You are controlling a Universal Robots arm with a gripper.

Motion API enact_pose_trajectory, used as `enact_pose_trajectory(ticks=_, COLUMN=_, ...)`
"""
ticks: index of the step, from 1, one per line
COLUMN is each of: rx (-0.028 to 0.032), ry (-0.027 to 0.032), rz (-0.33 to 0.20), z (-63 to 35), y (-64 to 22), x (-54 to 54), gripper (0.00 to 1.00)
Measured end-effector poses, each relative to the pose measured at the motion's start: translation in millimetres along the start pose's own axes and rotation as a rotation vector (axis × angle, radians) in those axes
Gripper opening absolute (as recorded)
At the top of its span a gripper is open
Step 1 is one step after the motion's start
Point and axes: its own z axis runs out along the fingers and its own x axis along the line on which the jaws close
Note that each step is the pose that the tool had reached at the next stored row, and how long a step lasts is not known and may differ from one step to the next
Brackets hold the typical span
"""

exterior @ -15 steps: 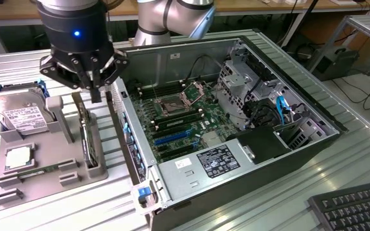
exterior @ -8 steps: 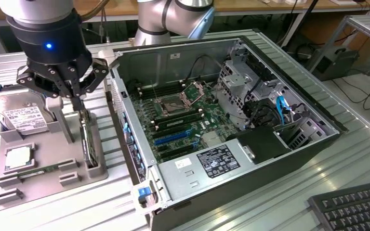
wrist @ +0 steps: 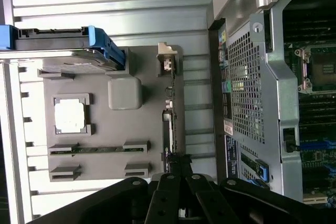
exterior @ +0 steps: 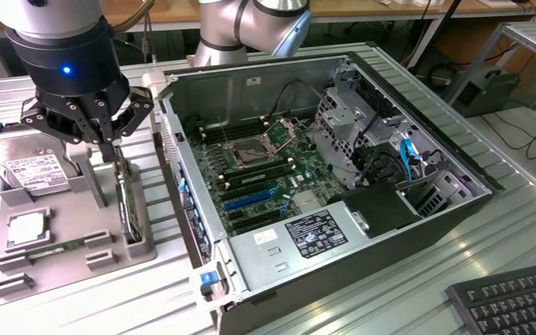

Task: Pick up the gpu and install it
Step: 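Reach for the gpu, then pick up the gpu and move the gpu toward the slot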

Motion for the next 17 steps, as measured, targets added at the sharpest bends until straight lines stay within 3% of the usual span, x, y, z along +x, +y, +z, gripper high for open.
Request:
enact_pose_trajectory(ticks=8, rx=0.0000, ry=0.0000, rz=0.000, z=0.0, y=0.0, x=0.0, gripper=0.11)
enact_pose_trajectory(ticks=12, rx=-0.0004, ry=-0.0007, rz=0.000, z=2.2, y=-0.1, x=0.1, gripper=0.36)
enact_pose_trajectory(ticks=17, rx=0.0000, ry=-0.0015, rz=0.002, z=16.2, y=-0.8, x=2.4, gripper=0.36)
